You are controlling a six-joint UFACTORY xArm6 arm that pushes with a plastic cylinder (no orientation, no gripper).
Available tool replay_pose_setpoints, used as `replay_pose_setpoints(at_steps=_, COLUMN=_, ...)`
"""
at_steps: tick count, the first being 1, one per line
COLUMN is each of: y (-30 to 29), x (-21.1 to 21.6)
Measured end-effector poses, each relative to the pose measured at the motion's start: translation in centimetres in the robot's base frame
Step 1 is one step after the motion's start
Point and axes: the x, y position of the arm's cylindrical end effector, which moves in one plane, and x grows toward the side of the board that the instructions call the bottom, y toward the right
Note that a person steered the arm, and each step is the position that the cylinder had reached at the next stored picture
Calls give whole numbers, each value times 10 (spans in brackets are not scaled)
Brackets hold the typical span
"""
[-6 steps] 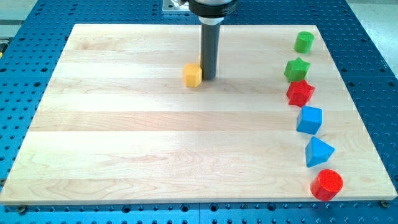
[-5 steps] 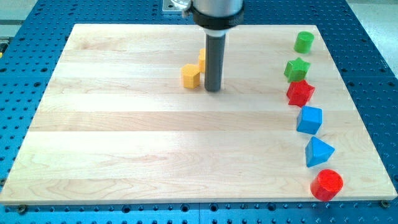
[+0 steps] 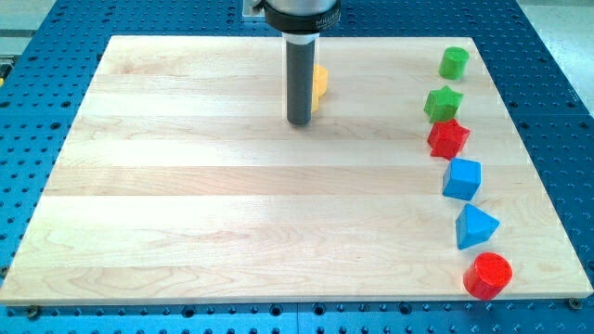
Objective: Push the yellow hexagon diagonal to the red star
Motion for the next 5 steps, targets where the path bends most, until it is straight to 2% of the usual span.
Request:
replay_pose_setpoints(at_steps=1, y=8, x=-21)
replay_pose_setpoints(at_steps=2, y=49, x=-46)
replay_pose_setpoints(at_steps=3, y=60, x=-48)
replay_pose_setpoints(at_steps=5, y=215, x=-44)
